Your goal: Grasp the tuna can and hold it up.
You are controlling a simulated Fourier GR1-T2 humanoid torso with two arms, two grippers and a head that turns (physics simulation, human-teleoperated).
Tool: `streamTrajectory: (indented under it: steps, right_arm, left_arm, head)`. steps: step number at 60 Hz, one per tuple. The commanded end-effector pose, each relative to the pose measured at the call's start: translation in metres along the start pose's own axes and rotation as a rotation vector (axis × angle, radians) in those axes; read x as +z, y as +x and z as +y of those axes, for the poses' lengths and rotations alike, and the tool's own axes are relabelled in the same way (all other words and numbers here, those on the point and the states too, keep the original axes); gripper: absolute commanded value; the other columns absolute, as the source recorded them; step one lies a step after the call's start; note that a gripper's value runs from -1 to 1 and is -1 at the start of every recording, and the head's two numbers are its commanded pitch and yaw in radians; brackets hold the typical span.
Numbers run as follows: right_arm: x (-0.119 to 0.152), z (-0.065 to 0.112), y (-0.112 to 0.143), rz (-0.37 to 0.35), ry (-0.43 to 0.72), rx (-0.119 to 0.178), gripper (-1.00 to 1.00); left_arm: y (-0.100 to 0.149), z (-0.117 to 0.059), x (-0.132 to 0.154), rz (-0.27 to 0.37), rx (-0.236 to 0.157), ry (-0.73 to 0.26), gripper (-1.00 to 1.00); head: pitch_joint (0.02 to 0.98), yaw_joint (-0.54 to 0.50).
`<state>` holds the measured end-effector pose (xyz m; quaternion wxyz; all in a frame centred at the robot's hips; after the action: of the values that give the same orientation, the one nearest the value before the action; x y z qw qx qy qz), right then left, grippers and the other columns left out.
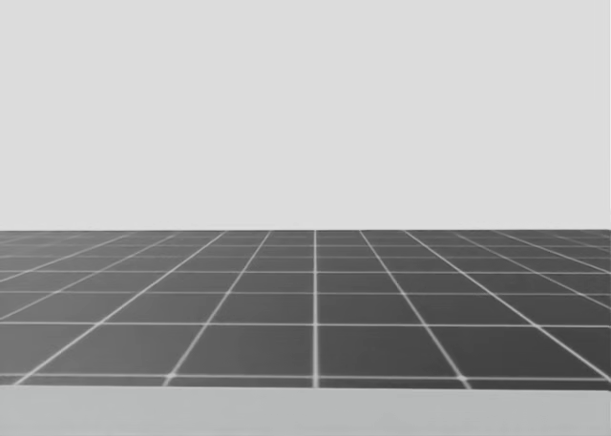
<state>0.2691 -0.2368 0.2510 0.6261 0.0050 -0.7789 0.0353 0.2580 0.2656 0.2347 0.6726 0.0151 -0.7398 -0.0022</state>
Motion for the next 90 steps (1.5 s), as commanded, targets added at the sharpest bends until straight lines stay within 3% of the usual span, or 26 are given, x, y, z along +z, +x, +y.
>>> streamTrajectory:
  steps: [1, 4, 12, 37, 53, 72, 77, 83, 84, 85, 88, 90]
  right_arm:
    - [0.003, 0.002, 0.001, -0.01, -0.016, -0.029, -1.0]
    - [0.005, 0.0, 0.005, 0.001, 0.042, -0.072, -1.0]
    - [0.002, -0.003, 0.006, 0.009, 0.052, -0.102, -1.0]
    - [-0.001, -0.001, 0.002, 0.021, 0.044, -0.072, -1.0]
    - [-0.001, 0.001, 0.002, 0.025, 0.059, -0.06, -1.0]
    - [0.0, 0.005, 0.002, 0.041, 0.065, -0.06, -1.0]
    - [0.004, 0.008, 0.009, 0.047, 0.078, -0.092, -1.0]
    - [0.01, 0.016, 0.017, 0.069, 0.119, -0.107, -1.0]
    - [0.012, 0.019, 0.02, 0.086, 0.157, -0.146, -1.0]
    - [0.014, 0.022, 0.022, 0.097, 0.18, -0.156, -1.0]
    - [0.017, 0.026, 0.024, 0.106, 0.2, -0.134, -1.0]
    - [0.021, 0.031, 0.027, 0.128, 0.238, -0.151, -1.0]
  left_arm:
    - [0.001, 0.001, 0.0, -0.004, 0.002, -0.001, -1.0]
    - [0.001, 0.001, 0.0, -0.006, 0.002, -0.002, -1.0]
    - [0.0, 0.002, 0.0, -0.007, 0.001, 0.0, -1.0]
    - [0.0, 0.002, -0.001, -0.005, -0.02, -0.002, -1.0]
    - [0.0, -0.002, -0.001, -0.006, -0.032, -0.015, -1.0]
    - [0.001, -0.005, 0.002, -0.009, -0.026, -0.021, -1.0]
    - [0.001, -0.006, 0.002, -0.009, -0.024, -0.022, -1.0]
    - [0.0, -0.006, 0.002, -0.011, -0.023, -0.02, -1.0]
    - [0.0, -0.007, 0.002, -0.014, -0.026, -0.019, -1.0]
    - [0.0, -0.007, 0.002, -0.016, -0.028, -0.018, -1.0]
    - [0.0, -0.007, 0.002, -0.016, -0.028, -0.018, -1.0]
    - [0.0, -0.007, 0.002, -0.015, -0.027, -0.019, -1.0]
  head:
    - [0.097, 0.02]
    - [0.108, 0.02]
    - [0.185, 0.02]
    - [0.672, 0.02]
    - [0.861, 0.03]
    - [0.912, 0.03]
    - [0.91, 0.02]
    - [0.904, 0.02]
    - [0.903, 0.02]
    - [0.902, 0.02]
    - [0.902, 0.02]
    - [0.904, 0.02]
